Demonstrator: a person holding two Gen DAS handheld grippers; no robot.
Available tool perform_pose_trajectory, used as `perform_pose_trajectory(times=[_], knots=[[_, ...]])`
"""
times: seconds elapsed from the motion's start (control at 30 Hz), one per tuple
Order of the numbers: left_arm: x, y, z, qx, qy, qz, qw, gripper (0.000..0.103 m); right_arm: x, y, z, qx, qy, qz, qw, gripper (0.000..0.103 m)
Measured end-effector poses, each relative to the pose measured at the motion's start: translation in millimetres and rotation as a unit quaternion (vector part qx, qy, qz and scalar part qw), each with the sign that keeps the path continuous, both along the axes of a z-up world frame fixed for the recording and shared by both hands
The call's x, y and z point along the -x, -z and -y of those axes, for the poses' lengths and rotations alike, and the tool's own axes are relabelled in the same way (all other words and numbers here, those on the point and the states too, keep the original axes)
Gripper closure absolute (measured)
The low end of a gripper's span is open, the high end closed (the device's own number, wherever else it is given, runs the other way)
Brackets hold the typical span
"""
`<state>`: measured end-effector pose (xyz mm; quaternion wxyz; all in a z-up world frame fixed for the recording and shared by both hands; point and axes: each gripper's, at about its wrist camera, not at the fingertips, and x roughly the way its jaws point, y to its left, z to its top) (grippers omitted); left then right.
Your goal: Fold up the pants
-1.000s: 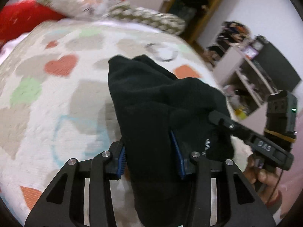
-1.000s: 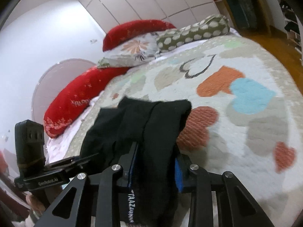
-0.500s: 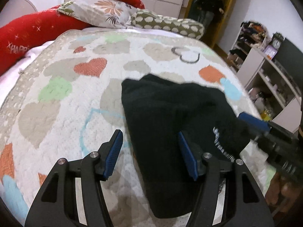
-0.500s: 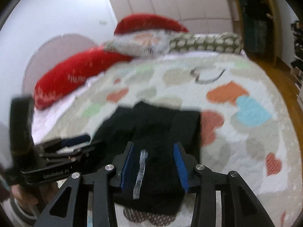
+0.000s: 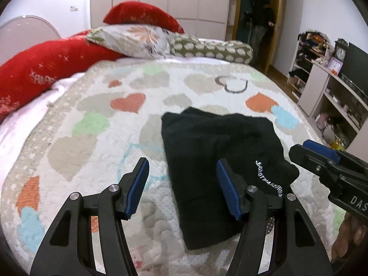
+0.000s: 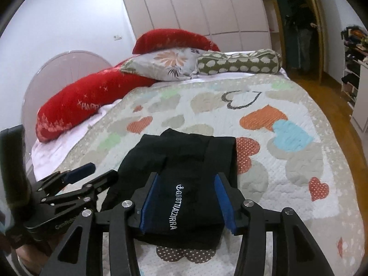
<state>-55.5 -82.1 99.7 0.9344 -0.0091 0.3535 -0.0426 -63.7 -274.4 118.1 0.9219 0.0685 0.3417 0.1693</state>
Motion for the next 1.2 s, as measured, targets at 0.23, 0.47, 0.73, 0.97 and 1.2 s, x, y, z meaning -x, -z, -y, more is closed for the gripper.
perform_pose_trajectory(times=[0.23,0.47,0.73,0.97,1.2], knots=[[17.7,-13.3,-4.3,-0.010,-0.012,0.025,0.9996,0.042,8.7,-1.7,-3.1,-0.005,-0.004,-0.005,1.000,0.054],[25.2,-16.4,-4.5,-0.027,-0.010,0.026,0.9992,0.042,11.9,-0.6,-3.8,-0.003,-0.006,-0.013,1.000,0.054],[28.9,-17.3,-4.0,-0.026,-0.009,0.026,0.9993,0.042,14.4,-1.3,-4.9,-0.004,-0.009,-0.012,1.000,0.054],[30.7,-18.5,-3.8,-0.026,-0.006,0.031,0.9992,0.042,13.8,1.7,-9.4,-0.002,-0.016,-0.017,1.000,0.054],[31.2,-17.3,-2.2,-0.025,-0.003,0.030,0.9992,0.042,12.1,5.0,-12.7,0.001,-0.018,-0.020,1.000,0.054]])
